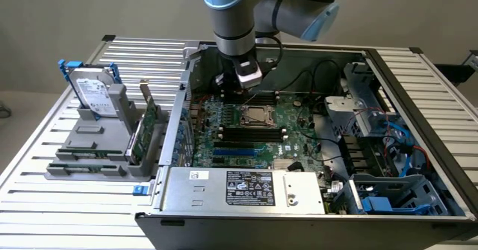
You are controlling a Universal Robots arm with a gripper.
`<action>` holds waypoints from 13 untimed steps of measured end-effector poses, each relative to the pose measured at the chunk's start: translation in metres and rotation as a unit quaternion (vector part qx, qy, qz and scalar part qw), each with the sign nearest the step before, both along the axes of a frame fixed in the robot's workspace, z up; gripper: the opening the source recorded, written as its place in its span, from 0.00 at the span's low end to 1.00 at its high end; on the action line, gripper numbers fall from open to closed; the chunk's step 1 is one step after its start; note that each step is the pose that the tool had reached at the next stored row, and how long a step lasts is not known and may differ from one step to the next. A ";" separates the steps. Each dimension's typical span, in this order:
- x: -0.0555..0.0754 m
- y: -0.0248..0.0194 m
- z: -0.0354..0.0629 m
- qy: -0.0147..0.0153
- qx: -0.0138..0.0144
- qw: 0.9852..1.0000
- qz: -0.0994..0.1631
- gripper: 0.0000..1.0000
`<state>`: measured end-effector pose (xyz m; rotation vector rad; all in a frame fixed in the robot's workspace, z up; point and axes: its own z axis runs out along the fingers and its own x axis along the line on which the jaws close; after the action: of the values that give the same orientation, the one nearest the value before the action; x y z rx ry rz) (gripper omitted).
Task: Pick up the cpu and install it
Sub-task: 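Close the cpu cover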
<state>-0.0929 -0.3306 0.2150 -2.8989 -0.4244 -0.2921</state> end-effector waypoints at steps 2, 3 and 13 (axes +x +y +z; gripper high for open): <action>0.000 0.0000 -0.0003 -0.001 0.000 1.000 0.004 0.11; 0.000 -0.0001 -0.0007 -0.002 0.000 1.000 0.006 0.11; 0.000 0.0000 -0.0082 -0.005 0.000 1.000 0.026 0.11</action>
<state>-0.0928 -0.3306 0.2069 -2.8829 -0.4997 -0.2975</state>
